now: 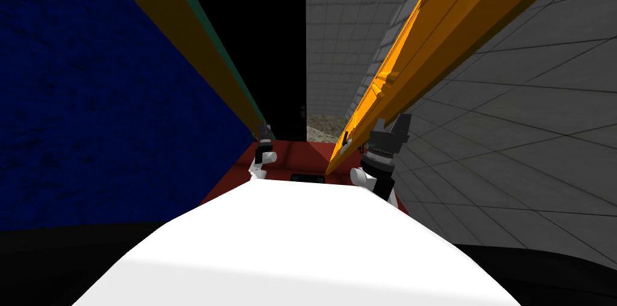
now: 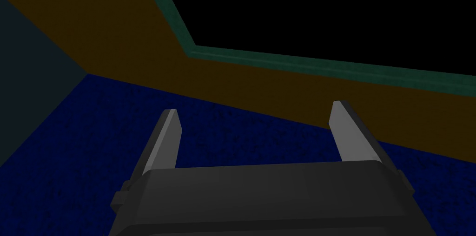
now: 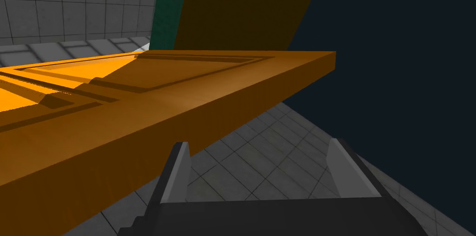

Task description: Pull the door open

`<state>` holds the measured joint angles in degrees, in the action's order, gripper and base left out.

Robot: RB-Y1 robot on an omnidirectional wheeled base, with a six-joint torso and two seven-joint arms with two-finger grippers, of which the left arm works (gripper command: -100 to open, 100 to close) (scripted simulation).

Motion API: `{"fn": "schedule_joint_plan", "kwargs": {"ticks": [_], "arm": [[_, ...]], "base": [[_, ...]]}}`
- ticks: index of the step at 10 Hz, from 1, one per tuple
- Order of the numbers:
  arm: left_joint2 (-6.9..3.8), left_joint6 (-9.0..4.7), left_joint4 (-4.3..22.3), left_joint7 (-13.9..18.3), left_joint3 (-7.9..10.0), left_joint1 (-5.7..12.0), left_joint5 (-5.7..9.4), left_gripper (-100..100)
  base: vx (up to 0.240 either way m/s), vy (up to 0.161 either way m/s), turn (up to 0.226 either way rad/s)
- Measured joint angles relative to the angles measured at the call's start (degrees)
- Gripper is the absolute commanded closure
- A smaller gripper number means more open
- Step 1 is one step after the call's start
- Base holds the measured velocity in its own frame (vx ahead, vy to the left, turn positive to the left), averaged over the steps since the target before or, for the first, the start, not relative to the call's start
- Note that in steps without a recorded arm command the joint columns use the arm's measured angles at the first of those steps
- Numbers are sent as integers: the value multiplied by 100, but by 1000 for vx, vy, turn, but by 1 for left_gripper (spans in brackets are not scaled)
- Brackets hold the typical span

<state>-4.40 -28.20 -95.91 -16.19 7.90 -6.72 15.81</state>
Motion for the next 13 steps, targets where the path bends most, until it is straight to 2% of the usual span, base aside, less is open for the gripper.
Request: {"fn": "schedule_joint_plan", "kwargs": {"ticks": [6,8,11,13], "arm": [[-37,-4,841,-250,88,500,305,-100],[-51,-60,1160,-309,101,645,383,-100],[-56,-35,1663,-498,171,998,600,-100],[-68,-44,1887,-555,190,1092,686,-100]], "base": [[53,31,-103],[66,34,-131],[75,46,-139],[41,36,-59]]}}
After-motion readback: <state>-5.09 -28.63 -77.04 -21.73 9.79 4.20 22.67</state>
